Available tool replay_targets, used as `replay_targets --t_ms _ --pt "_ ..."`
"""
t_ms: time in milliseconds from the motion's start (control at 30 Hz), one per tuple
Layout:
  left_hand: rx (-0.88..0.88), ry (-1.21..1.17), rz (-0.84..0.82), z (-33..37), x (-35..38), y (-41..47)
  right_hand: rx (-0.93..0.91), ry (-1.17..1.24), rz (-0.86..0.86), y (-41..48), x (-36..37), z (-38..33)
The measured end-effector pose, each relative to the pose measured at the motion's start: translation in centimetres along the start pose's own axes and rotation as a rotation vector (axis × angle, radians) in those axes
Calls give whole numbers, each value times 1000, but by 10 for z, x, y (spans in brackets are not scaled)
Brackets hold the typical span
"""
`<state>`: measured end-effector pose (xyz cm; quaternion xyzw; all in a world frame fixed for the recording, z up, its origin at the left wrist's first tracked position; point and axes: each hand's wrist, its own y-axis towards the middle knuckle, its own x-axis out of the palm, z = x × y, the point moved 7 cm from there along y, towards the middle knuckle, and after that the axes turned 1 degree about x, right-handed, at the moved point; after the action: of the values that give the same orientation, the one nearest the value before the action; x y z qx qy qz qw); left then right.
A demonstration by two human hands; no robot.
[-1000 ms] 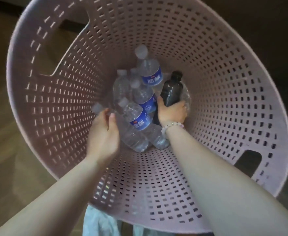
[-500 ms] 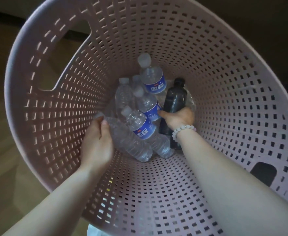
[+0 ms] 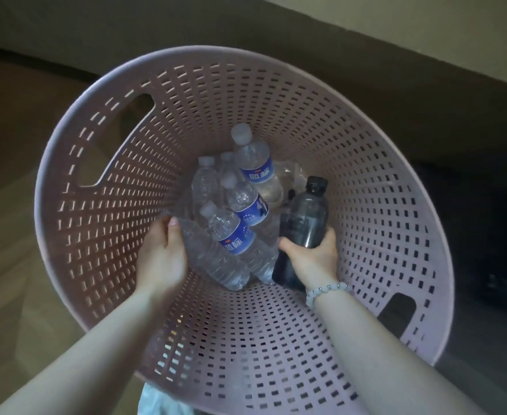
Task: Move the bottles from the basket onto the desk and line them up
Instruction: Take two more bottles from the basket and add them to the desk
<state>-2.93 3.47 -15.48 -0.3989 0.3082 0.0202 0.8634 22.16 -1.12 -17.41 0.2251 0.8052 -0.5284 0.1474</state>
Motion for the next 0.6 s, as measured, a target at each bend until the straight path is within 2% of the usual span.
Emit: replay_targets --t_ms 233,467,600 --pt "-38 -174 -24 18 45 -7 19 16 70 -30 -45 -3" --pt "17 -329 -14 75 91 41 -27 9 73 -34 -58 -5" --pt "34 -393 11 79 116 70 -59 -20 51 -26 -57 -1"
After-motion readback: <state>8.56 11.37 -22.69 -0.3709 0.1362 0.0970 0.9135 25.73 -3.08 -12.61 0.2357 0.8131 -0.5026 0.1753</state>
